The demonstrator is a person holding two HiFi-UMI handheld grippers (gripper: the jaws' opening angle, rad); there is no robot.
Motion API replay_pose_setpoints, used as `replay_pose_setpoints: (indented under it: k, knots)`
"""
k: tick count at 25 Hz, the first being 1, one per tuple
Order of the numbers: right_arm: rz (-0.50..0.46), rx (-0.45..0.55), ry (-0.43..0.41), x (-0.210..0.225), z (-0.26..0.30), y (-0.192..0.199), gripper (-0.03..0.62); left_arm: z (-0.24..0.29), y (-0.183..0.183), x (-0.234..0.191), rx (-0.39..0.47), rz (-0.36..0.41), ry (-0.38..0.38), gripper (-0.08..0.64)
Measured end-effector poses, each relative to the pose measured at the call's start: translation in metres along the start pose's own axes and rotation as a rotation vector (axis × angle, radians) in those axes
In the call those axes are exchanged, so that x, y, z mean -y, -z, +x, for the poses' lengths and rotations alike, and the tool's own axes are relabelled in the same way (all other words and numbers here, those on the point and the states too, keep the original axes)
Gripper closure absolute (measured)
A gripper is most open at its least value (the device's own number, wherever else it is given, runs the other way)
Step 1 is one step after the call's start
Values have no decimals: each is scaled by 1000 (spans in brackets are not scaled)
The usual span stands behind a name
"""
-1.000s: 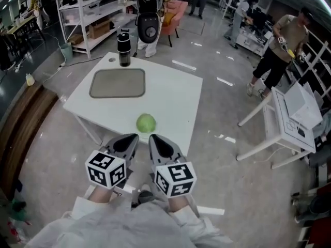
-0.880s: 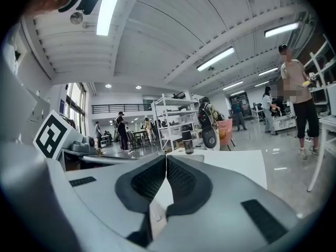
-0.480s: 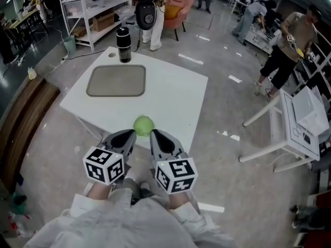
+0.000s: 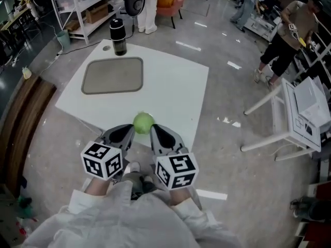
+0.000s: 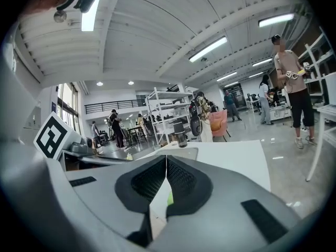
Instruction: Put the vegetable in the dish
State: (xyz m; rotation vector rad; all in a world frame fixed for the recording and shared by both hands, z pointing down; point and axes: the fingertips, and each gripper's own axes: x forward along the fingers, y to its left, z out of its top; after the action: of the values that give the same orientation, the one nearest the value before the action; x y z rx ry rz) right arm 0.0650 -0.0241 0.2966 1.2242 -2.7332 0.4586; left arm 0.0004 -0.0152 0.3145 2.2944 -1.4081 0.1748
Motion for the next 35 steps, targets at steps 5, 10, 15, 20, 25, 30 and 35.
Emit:
replay_pose_setpoints:
  k: [5, 10, 15, 20, 25, 30, 35]
  knots:
    - [19, -10, 37, 5, 16, -1, 577, 11, 2, -14, -50, -4, 37, 551]
    - [37, -21, 77, 15, 32, -2, 577, 23, -8, -33, -60, -10, 57, 551]
    - [55, -25, 117, 23, 50, 0, 577, 34, -12, -51, -77, -8, 81, 551]
    - [60, -31, 138, 23, 70, 1, 577, 47, -18, -59, -81, 1, 125, 551]
    - [58, -23, 158, 19, 86, -3, 577, 55, -22, -61, -103, 41, 186, 551]
    - [63, -35, 180, 19, 88, 3, 577, 59, -16, -67, -127, 32, 214, 551]
    - [79, -55, 198, 26, 89, 8, 577, 64, -12, -72, -150, 9, 234, 551]
